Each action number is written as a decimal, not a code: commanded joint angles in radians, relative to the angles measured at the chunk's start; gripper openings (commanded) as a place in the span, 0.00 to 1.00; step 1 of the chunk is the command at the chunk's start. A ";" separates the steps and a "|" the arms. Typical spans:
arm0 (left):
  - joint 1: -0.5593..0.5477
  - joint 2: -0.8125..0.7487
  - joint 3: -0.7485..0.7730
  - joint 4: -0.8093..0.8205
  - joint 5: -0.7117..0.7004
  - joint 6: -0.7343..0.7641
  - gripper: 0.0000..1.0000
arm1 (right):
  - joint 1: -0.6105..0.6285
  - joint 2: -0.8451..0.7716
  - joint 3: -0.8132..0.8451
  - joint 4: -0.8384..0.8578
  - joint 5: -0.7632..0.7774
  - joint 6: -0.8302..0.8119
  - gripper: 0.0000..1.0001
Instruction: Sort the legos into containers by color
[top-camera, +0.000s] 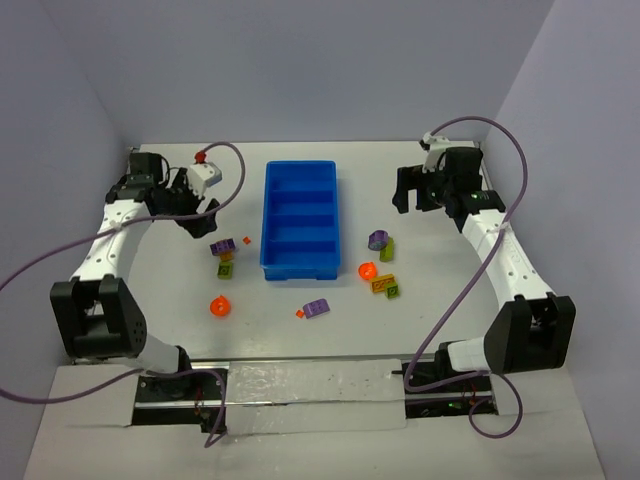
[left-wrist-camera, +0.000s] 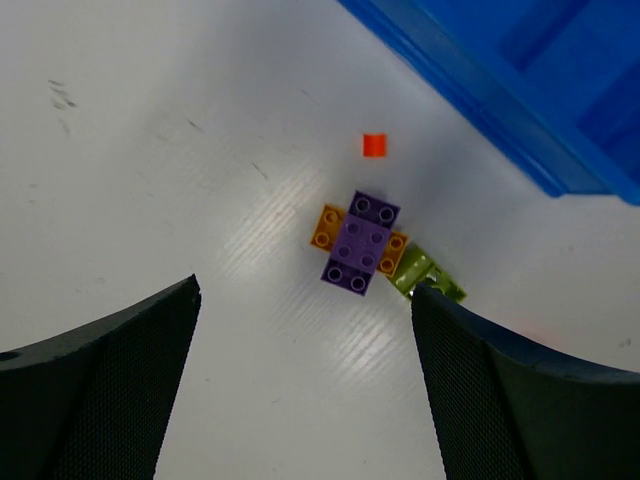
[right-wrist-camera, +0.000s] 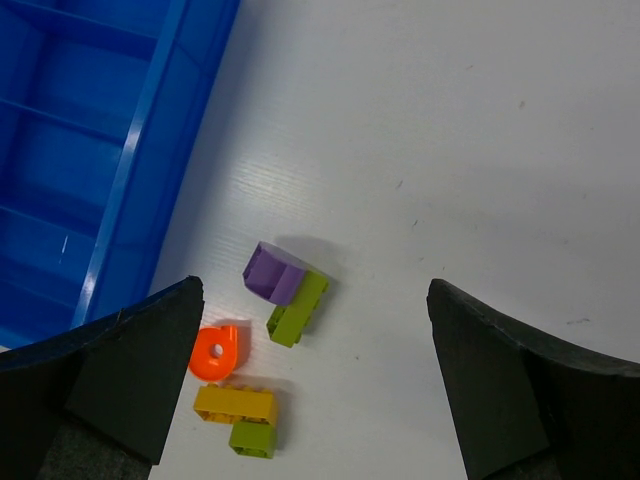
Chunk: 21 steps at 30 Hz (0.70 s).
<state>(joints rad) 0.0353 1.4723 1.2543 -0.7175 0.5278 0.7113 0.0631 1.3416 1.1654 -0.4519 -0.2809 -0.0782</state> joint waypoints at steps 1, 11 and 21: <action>-0.012 0.063 0.037 -0.125 -0.004 0.218 0.90 | 0.007 0.007 0.065 -0.021 -0.032 -0.011 1.00; -0.089 0.090 -0.127 0.038 -0.061 0.257 0.80 | 0.006 0.033 0.074 -0.038 -0.030 -0.025 1.00; -0.112 0.145 -0.159 0.124 -0.077 0.251 0.77 | 0.006 0.042 0.082 -0.048 -0.041 -0.024 1.00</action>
<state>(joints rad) -0.0704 1.5941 1.0835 -0.6697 0.4440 0.9451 0.0631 1.3823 1.1942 -0.4985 -0.3051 -0.0952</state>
